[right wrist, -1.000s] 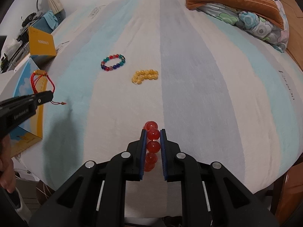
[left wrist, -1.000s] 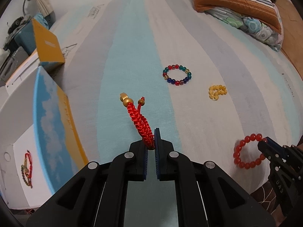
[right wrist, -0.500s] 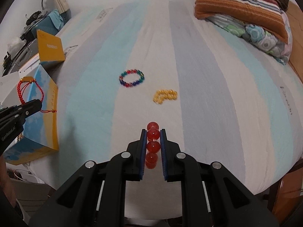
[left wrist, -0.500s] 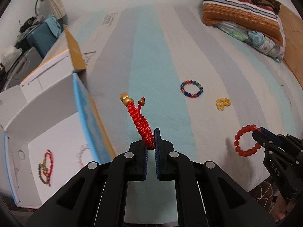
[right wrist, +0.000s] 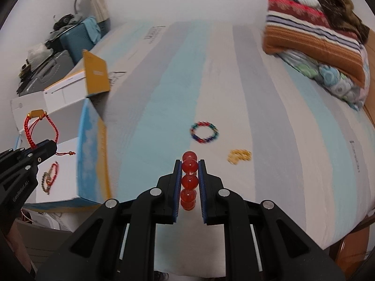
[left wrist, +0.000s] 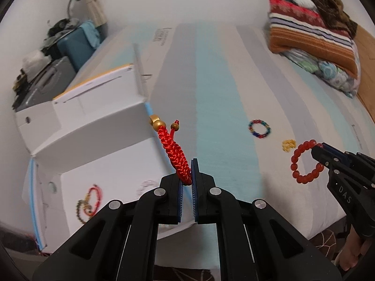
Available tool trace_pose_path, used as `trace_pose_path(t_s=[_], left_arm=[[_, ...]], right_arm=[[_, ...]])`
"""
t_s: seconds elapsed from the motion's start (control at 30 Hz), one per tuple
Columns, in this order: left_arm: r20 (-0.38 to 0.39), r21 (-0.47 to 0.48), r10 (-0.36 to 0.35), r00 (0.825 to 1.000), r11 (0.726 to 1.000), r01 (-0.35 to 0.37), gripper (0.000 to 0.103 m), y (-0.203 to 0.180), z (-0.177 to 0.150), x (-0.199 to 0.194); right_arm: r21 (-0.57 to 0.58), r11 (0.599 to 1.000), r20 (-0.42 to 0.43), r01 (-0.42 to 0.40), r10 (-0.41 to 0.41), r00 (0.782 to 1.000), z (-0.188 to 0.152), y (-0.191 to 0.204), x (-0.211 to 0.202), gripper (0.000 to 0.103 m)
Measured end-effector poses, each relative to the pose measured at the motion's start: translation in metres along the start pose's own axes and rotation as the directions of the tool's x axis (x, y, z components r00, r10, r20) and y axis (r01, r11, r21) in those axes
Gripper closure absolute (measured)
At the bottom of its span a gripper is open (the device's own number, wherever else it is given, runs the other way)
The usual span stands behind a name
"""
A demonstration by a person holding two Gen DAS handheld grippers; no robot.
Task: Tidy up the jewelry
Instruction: 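Carry both bracelets into the white box and open both tools to release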
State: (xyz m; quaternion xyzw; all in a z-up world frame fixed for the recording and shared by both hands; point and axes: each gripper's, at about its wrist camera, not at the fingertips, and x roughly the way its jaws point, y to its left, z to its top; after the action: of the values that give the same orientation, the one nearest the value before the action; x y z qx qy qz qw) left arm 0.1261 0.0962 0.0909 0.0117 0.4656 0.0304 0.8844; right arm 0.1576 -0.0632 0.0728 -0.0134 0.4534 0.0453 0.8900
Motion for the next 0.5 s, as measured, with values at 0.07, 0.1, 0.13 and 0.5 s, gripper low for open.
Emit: trace_pose_path(t_s=[0.07,0.1,0.13,0.5], left_arm=[[0.003,-0.021,0.017,1.0,1.0,-0.017,0.097,0.014,-0.002,-0.005],[0.003,-0.031,0.019,1.0,0.999,-0.019,0.097,0.021,-0.003,-0.006],[0.003,-0.04,0.024,1.0,0.999,-0.024,0.097,0.027,-0.004,-0.008],[-0.01,-0.147,0.099,0.995,0.984,-0.099,0.097,0.111,-0.026,-0.019]], right_arm=[[-0.018,1.0,0.005,-0.01,0.01,1.0,0.005,0.014,-0.003,0.09],[-0.027,1.0,0.008,-0.014,0.014,1.0,0.009,0.021,-0.004,0.09],[-0.036,0.999,0.011,-0.019,0.019,1.0,0.011,0.028,-0.005,0.09],[-0.149,0.984,0.036,-0.095,0.102,0.994,0.019,0.123,-0.017,0.09]])
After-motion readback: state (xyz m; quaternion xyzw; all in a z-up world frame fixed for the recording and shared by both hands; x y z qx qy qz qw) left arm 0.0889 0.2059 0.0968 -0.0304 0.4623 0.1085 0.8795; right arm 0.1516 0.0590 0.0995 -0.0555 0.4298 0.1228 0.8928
